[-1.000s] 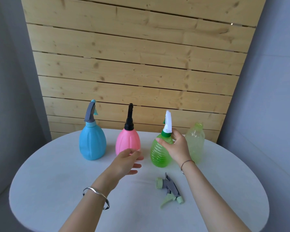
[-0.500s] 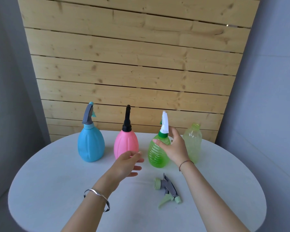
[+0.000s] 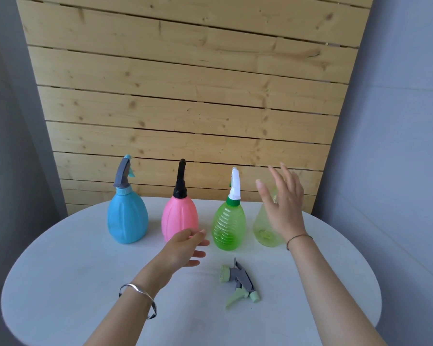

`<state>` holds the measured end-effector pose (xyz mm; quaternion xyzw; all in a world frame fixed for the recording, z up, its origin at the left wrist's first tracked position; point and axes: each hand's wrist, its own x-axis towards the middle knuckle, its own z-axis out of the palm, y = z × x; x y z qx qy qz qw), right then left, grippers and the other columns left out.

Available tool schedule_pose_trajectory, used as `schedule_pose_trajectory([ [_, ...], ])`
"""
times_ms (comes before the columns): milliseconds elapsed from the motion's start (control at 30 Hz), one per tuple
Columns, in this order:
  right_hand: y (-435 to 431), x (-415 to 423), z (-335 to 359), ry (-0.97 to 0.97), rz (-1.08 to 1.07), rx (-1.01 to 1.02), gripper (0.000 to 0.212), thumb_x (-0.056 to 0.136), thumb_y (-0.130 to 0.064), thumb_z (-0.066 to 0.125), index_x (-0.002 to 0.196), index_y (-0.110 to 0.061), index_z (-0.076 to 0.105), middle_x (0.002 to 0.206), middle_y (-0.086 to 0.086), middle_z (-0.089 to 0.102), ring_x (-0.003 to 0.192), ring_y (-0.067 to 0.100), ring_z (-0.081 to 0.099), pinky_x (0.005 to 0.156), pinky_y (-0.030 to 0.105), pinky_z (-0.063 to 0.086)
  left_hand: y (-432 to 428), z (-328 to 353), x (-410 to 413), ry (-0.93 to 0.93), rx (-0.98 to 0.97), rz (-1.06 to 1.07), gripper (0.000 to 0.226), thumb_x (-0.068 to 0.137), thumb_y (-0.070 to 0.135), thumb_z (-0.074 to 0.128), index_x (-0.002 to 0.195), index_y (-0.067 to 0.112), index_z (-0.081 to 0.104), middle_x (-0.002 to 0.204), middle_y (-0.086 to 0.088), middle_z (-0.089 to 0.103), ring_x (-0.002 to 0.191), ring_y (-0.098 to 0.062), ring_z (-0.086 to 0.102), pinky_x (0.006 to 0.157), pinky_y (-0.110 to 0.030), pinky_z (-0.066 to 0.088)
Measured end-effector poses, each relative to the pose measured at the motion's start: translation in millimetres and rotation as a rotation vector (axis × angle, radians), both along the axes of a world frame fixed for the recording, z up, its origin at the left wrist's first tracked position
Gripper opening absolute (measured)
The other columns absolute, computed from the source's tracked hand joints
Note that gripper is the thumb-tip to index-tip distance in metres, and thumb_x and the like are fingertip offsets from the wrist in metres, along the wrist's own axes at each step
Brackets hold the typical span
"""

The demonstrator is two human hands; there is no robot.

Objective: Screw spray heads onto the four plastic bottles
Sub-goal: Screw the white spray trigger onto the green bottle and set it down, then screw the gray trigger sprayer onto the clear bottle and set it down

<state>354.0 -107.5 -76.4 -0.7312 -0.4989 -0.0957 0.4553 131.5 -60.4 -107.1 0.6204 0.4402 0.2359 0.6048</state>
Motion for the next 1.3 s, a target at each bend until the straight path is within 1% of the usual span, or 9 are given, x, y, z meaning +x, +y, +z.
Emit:
schedule_pose_trajectory([
  [100, -2.0, 16.3, -8.4, 0.055, -0.053, -0.155, 0.062, 0.092, -0.057, 0.032, 0.142, -0.022, 0.037, 0.159, -0.003, 0.02, 0.148, 0.018, 0.009, 0.119, 0.044, 0.005, 0.3, 0.0, 1.5, 0.0, -0.002, 0.002, 0.028, 0.097, 0.032, 0.047, 0.116, 0.014, 0.057, 0.112, -0.001, 0.067, 0.099, -0.023, 0.065, 0.08, -0.029, 0.054],
  [233, -6.7, 19.5, -12.5, -0.008, -0.037, -0.141, 0.051, 0.093, -0.045, 0.048, 0.135, -0.016, 0.048, 0.147, 0.0, 0.043, 0.137, 0.017, 0.035, 0.114, 0.038, 0.023, -0.4, -0.7, 2.7, 0.01, 0.009, -0.009, 0.027, 0.097, 0.032, 0.046, 0.115, 0.015, 0.058, 0.112, -0.001, 0.066, 0.102, -0.023, 0.065, 0.08, -0.029, 0.055],
  [367, -16.6, 17.2, -6.8, 0.001, -0.048, -0.076, 0.035, 0.091, -0.028, 0.057, 0.124, -0.018, 0.059, 0.131, -0.001, 0.057, 0.119, 0.019, 0.053, 0.086, 0.023, 0.038, -3.3, -0.7, 4.8, 0.005, 0.024, -0.022, 0.026, 0.097, 0.032, 0.047, 0.113, 0.015, 0.058, 0.11, 0.0, 0.067, 0.096, -0.02, 0.066, 0.08, -0.029, 0.055],
  [533, -36.8, 16.1, 1.6, -0.085, -0.158, -0.055, 0.023, 0.086, -0.021, 0.064, 0.109, -0.021, 0.068, 0.114, -0.002, 0.068, 0.101, 0.02, 0.062, 0.069, 0.021, 0.033, -11.1, 0.1, 4.1, -0.028, 0.046, -0.038, 0.025, 0.096, 0.033, 0.048, 0.111, 0.016, 0.06, 0.109, 0.001, 0.067, 0.094, -0.019, 0.066, 0.081, -0.031, 0.055],
  [733, -67.6, 1.9, 37.0, -0.096, -0.171, 0.11, 0.018, 0.079, -0.023, 0.073, 0.096, -0.018, 0.071, 0.099, 0.001, 0.073, 0.088, 0.025, 0.066, 0.069, 0.028, 0.047, -27.1, 5.0, 4.0, -0.119, 0.226, -0.02, 0.022, 0.091, 0.033, 0.057, 0.109, 0.02, 0.06, 0.111, 0.0, 0.065, 0.093, -0.013, 0.064, 0.081, -0.026, 0.054],
  [933, -86.2, -36.7, 64.5, 0.076, 0.029, 0.198, 0.015, 0.072, -0.031, 0.079, 0.084, -0.028, 0.07, 0.078, -0.014, 0.066, 0.077, 0.014, 0.067, 0.072, 0.032, 0.055, -47.9, 17.9, 1.2, -0.181, 0.531, 0.001, 0.077, 0.061, 0.061, 0.072, 0.128, 0.039, 0.042, 0.119, 0.031, 0.044, 0.113, 0.009, 0.045, 0.083, -0.011, 0.038],
  [1067, -84.5, -65.4, 55.5, 0.315, 0.244, 0.158, 0.016, 0.069, -0.029, 0.081, 0.078, -0.034, 0.069, 0.083, -0.013, 0.07, 0.075, 0.008, 0.067, 0.07, 0.021, 0.054, -53.7, 18.3, -7.7, -0.105, 0.71, -0.081, 0.084, 0.054, 0.066, 0.076, 0.126, 0.056, 0.033, 0.118, 0.055, 0.034, 0.115, 0.031, 0.029, 0.082, 0.007, 0.03],
  [1200, -80.4, -83.5, 37.2, 0.443, 0.377, 0.11, 0.014, 0.072, -0.025, 0.08, 0.082, -0.026, 0.071, 0.083, -0.012, 0.072, 0.075, 0.002, 0.066, 0.068, 0.012, 0.05, -50.4, 10.9, -17.2, -0.008, 0.718, -0.101, 0.069, 0.053, 0.066, 0.076, 0.114, 0.05, 0.047, 0.113, 0.036, 0.055, 0.109, 0.02, 0.045, 0.081, -0.003, 0.036],
  [1300, -77.1, -79.6, 22.9, 0.535, 0.425, 0.023, 0.012, 0.081, -0.036, 0.069, 0.088, -0.026, 0.07, 0.09, -0.012, 0.073, 0.087, 0.002, 0.068, 0.084, 0.025, 0.054, -43.2, 5.3, -29.1, 0.037, 0.707, -0.087, 0.061, 0.05, 0.07, 0.074, 0.102, 0.055, 0.046, 0.106, 0.034, 0.056, 0.102, 0.019, 0.047, 0.077, -0.004, 0.036],
])
